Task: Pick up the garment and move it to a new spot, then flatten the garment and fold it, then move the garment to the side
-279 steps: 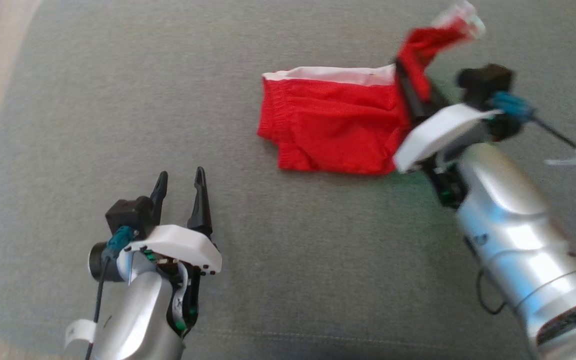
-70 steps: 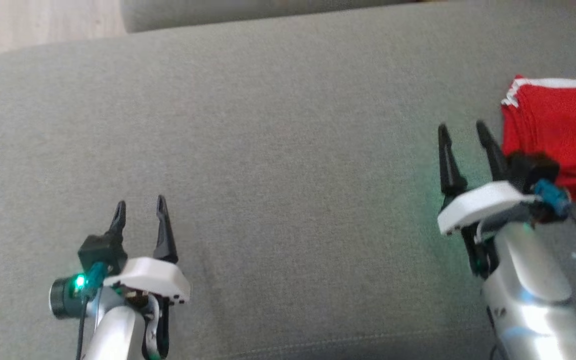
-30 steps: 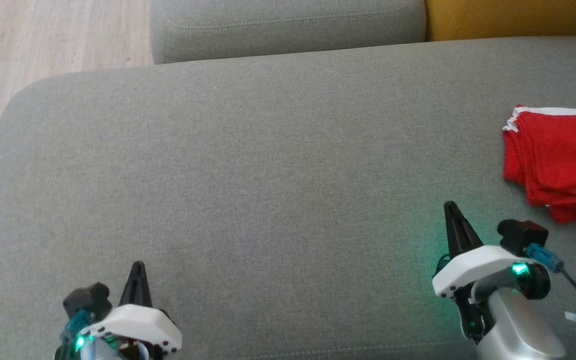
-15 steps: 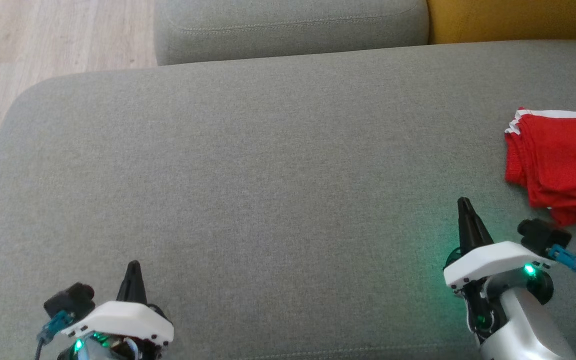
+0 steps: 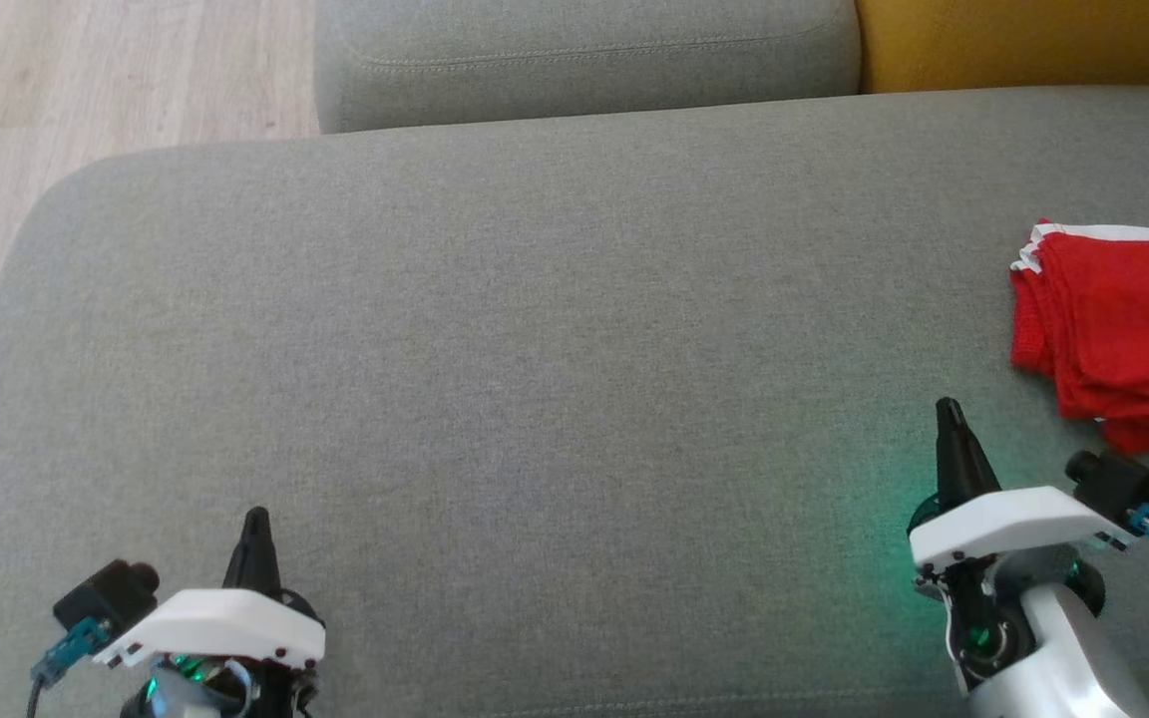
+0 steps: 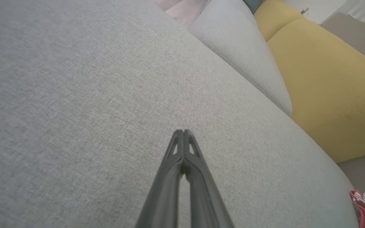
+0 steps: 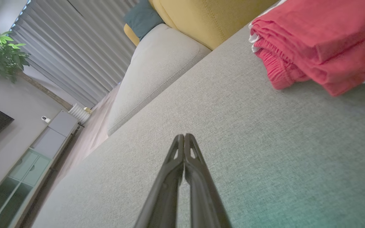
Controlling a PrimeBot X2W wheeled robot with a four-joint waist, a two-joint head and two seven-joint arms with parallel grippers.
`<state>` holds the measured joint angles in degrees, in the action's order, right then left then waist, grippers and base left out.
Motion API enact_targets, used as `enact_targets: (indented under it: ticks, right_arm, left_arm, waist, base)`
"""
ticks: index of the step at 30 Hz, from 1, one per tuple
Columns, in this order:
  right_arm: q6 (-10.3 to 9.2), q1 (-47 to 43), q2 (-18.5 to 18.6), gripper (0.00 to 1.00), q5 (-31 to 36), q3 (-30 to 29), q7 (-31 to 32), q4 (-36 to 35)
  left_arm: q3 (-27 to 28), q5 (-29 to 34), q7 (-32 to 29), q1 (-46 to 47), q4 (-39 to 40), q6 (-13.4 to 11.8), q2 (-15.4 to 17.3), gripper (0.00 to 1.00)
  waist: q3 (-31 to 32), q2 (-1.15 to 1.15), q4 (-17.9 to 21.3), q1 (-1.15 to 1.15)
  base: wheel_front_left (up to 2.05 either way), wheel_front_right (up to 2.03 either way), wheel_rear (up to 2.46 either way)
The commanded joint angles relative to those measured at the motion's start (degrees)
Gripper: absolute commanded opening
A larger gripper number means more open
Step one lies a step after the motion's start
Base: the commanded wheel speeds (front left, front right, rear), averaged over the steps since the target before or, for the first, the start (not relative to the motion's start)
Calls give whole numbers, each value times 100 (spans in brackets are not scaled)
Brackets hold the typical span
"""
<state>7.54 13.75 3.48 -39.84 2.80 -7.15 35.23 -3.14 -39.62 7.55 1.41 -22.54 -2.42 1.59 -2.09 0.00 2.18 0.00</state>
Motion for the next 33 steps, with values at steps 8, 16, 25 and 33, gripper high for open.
enact_targets:
  ticks: [8,16,25,33]
  right_arm:
    - [-2,88,-20,0,-590,-98,145,-411]
    - [-3,-4,-25,0,-1096,-189,278,-597]
    - [-3,-107,-29,0,-1663,-291,427,-806]
    - [-3,-187,-33,0,-2106,-371,544,-969]
  left_arm:
    - [182,-574,-164,278,261,138,64,0]
    - [267,-1084,-299,300,325,231,71,0]
    - [363,-1657,-450,324,396,335,79,0]
    - [437,-2103,-568,344,452,416,85,0]
  waist:
    - [18,0,-21,0]
    - [37,0,-43,0]
    - [59,0,-67,0]
    - [75,0,-85,0]
  base:
    - [0,0,0]
    - [0,0,0]
    - [0,0,0]
    - [0,0,0]
